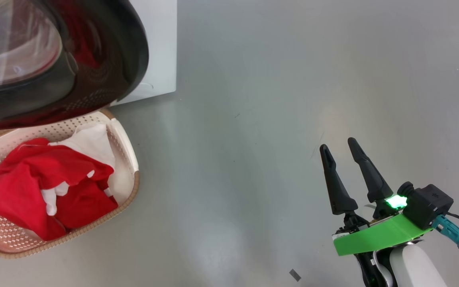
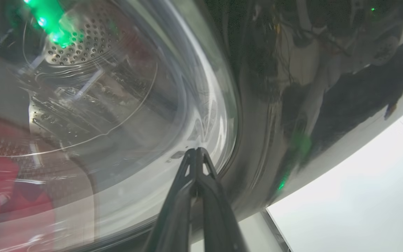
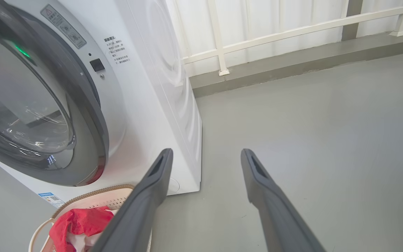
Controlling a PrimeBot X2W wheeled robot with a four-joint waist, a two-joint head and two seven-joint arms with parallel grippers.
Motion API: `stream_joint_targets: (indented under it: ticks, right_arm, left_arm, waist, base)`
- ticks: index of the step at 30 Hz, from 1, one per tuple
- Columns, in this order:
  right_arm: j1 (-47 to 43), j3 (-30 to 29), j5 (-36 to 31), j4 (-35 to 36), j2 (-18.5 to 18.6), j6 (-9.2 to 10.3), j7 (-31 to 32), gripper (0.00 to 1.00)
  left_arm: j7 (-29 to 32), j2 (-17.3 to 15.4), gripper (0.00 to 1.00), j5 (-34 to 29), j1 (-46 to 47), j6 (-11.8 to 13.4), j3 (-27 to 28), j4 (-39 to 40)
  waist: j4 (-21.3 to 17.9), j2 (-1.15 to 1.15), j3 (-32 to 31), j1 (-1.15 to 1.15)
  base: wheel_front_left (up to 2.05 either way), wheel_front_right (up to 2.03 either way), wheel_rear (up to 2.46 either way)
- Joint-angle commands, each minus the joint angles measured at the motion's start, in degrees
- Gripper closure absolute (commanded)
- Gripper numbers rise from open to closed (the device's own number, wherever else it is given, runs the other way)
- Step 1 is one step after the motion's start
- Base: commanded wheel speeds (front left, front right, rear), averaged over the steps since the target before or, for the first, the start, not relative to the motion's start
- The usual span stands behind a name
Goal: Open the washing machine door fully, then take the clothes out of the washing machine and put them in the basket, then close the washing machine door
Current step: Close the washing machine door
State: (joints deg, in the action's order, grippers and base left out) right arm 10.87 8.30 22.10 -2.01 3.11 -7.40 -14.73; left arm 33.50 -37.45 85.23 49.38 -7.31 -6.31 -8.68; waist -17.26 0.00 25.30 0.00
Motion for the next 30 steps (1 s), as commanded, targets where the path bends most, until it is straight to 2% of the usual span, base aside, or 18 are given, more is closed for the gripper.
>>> stream_joint_targets:
  ticks: [1,11,21,24,26,27,28,29,30]
  right_arm:
    - [0.62,0.92,1.02,1.52,-0.23,-0.09,-0.27,0.00]
    - [0.47,0.78,0.16,1.02,-0.23,-0.09,-0.27,0.00]
    - [-0.76,0.41,-2.04,-0.68,-0.24,-0.09,-0.27,0.00]
    - [-1.30,0.49,-2.71,-1.34,-0.24,-0.09,-0.27,0.00]
    - [-1.68,0.48,-3.13,-1.80,-0.24,-0.09,-0.27,0.00]
    - [-1.88,0.49,-3.34,-2.00,-0.24,-0.09,-0.27,0.00]
    - [-2.09,0.48,-3.57,-2.19,-0.24,-0.09,-0.27,0.00]
    - [-2.30,0.41,-3.78,-2.34,-0.24,-0.09,-0.27,0.00]
    - [-2.52,0.27,-3.99,-2.44,-0.24,-0.09,-0.27,0.00]
  left_arm:
    - [-1.20,-3.83,1.00,-0.56,2.41,-0.18,1.72,0.52]
    - [-3.77,-4.53,1.00,1.35,1.07,-0.18,-1.35,0.05]
    - [-5.93,-3.75,0.98,3.98,-6.31,-0.18,-2.70,1.67]
    - [-6.90,-3.28,0.64,3.96,-9.04,-0.18,-3.05,2.01]
    - [-7.62,-2.85,0.49,4.09,-11.03,-0.18,-3.25,2.42]
    - [-8.06,-2.74,0.26,3.93,-12.10,-0.18,-3.39,2.65]
    - [-8.56,-2.46,0.08,4.01,-13.18,-0.18,-3.45,2.84]
    - [-8.88,-2.16,0.00,4.11,-14.26,-0.18,-3.64,3.16]
    - [-9.32,-1.89,0.00,4.07,-15.30,-0.18,-3.80,3.39]
  waist:
    - [-0.13,0.00,-0.22,0.00]
    - [1.05,0.00,-2.09,0.00]
    - [4.42,0.00,-6.31,0.00]
    - [5.53,0.00,-7.90,0.00]
    - [6.23,0.00,-8.97,0.00]
    - [6.56,0.00,-9.52,0.00]
    - [6.91,0.00,-10.04,0.00]
    - [7.29,0.00,-10.53,0.00]
    - [7.72,0.00,-10.98,0.00]
  base:
    - [0.00,0.00,0.00]
    - [0.00,0.00,0.00]
    - [0.00,0.00,0.00]
    - [0.00,0.00,0.00]
    - [0.00,0.00,0.00]
    - [0.00,0.00,0.00]
    - [0.00,0.00,0.00]
    - [0.00,0.00,0.00]
    - [0.00,0.00,0.00]
